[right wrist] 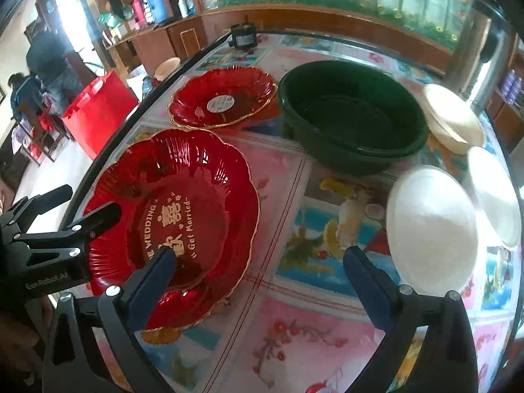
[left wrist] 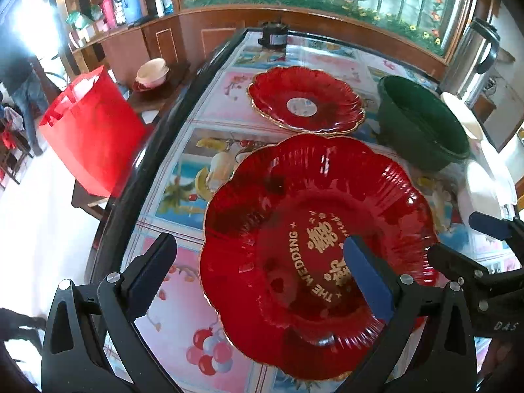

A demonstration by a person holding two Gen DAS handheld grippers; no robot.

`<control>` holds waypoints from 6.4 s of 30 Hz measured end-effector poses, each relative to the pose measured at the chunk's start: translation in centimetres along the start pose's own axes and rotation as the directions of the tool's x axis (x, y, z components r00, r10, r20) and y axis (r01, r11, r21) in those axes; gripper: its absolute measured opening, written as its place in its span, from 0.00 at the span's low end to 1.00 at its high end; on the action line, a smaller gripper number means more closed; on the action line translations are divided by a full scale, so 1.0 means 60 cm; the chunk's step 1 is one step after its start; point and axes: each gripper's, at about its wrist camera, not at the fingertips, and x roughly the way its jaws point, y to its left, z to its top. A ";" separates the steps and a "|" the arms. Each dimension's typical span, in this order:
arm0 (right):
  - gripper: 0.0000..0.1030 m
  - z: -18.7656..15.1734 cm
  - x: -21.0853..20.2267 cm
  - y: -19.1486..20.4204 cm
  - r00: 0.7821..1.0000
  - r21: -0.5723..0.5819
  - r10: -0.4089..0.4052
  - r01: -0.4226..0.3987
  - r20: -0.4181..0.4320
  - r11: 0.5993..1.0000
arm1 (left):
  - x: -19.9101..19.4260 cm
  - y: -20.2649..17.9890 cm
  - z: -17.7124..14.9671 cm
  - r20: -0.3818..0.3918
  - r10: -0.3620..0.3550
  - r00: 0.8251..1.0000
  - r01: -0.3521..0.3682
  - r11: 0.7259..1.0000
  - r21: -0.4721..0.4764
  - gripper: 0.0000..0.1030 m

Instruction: Organize plates and bowls

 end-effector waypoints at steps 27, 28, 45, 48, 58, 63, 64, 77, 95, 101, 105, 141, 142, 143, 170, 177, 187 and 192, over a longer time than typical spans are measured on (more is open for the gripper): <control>0.25 0.020 0.063 -0.005 0.988 -0.050 0.093 -0.100 -0.123 0.994 | 0.078 0.017 0.008 -0.100 0.053 0.994 -0.057 0.998 -0.034 0.28; 0.25 0.021 0.061 -0.006 0.988 -0.045 0.097 -0.103 -0.122 0.994 | 0.078 0.017 0.007 -0.103 0.052 0.993 -0.056 0.998 -0.038 0.28; 0.27 0.005 -0.001 0.067 0.991 -0.144 0.107 -0.118 -0.082 0.983 | -0.026 0.091 -0.024 -0.087 0.009 0.996 -0.022 0.989 -0.144 0.22; 0.27 -0.005 -0.007 0.096 0.987 -0.174 0.129 -0.144 -0.091 0.974 | -0.049 0.115 -0.045 -0.080 0.038 0.996 -0.049 0.988 -0.144 0.22; 0.27 -0.042 0.034 0.182 0.975 -0.249 0.142 -0.182 -0.171 0.951 | -0.035 0.171 -0.113 -0.114 0.090 0.989 -0.109 0.980 -0.169 0.22; 0.27 -0.050 0.055 0.195 0.974 -0.252 0.123 -0.170 -0.192 0.953 | -0.023 0.180 -0.126 -0.099 0.074 0.992 -0.091 0.980 -0.176 0.23; 0.27 -0.053 0.058 0.197 0.974 -0.258 0.116 -0.165 -0.195 0.952 | -0.023 0.179 -0.127 -0.093 0.074 0.993 -0.089 0.981 -0.171 0.23; 0.27 -0.070 0.065 0.197 0.968 -0.245 0.118 -0.172 -0.221 0.954 | -0.016 0.175 -0.131 -0.052 0.069 0.996 -0.076 0.987 -0.145 0.38; 0.57 -0.003 0.013 0.110 0.965 -0.086 0.217 -0.231 -0.149 0.969 | -0.084 0.173 -0.065 0.008 0.090 0.996 -0.089 0.990 -0.114 0.61; 0.58 0.041 0.016 0.073 0.969 -0.025 0.220 -0.224 -0.107 0.974 | -0.085 0.162 0.002 0.023 0.072 0.997 -0.071 0.996 -0.050 0.63; 0.61 0.077 0.019 0.051 0.971 0.011 0.227 -0.227 -0.076 0.974 | -0.073 0.166 0.050 0.027 0.070 0.997 -0.069 0.997 -0.026 0.63; 0.70 0.201 0.147 -0.018 0.964 0.287 0.264 -0.245 -0.028 0.926 | 0.206 0.095 0.307 -0.088 -0.083 0.993 0.090 0.993 0.080 0.63; 0.70 0.196 0.147 -0.013 0.963 0.284 0.270 -0.251 -0.029 0.925 | 0.207 0.095 0.307 -0.088 -0.077 0.993 0.085 0.993 0.086 0.63; 0.70 0.194 0.148 -0.010 0.964 0.282 0.265 -0.245 -0.033 0.928 | 0.208 0.094 0.308 -0.088 -0.069 0.994 0.078 0.992 0.095 0.63; 0.70 0.195 0.176 -0.037 0.986 0.356 0.165 -0.156 0.005 0.922 | 0.236 0.083 0.322 -0.076 -0.092 0.993 0.097 0.992 0.077 0.63; 0.70 0.200 0.180 -0.036 0.987 0.359 0.161 -0.154 0.011 0.921 | 0.243 0.078 0.327 -0.081 -0.142 0.987 0.147 0.987 0.060 0.63; 0.70 0.204 0.179 -0.036 0.988 0.354 0.155 -0.152 0.022 0.923 | 0.258 0.064 0.330 -0.105 -0.156 0.982 0.165 0.983 0.077 0.63; 0.67 0.208 0.182 -0.035 0.989 0.348 0.149 -0.147 0.021 0.926 | 0.264 0.060 0.328 -0.111 -0.155 0.982 0.164 0.983 0.083 0.63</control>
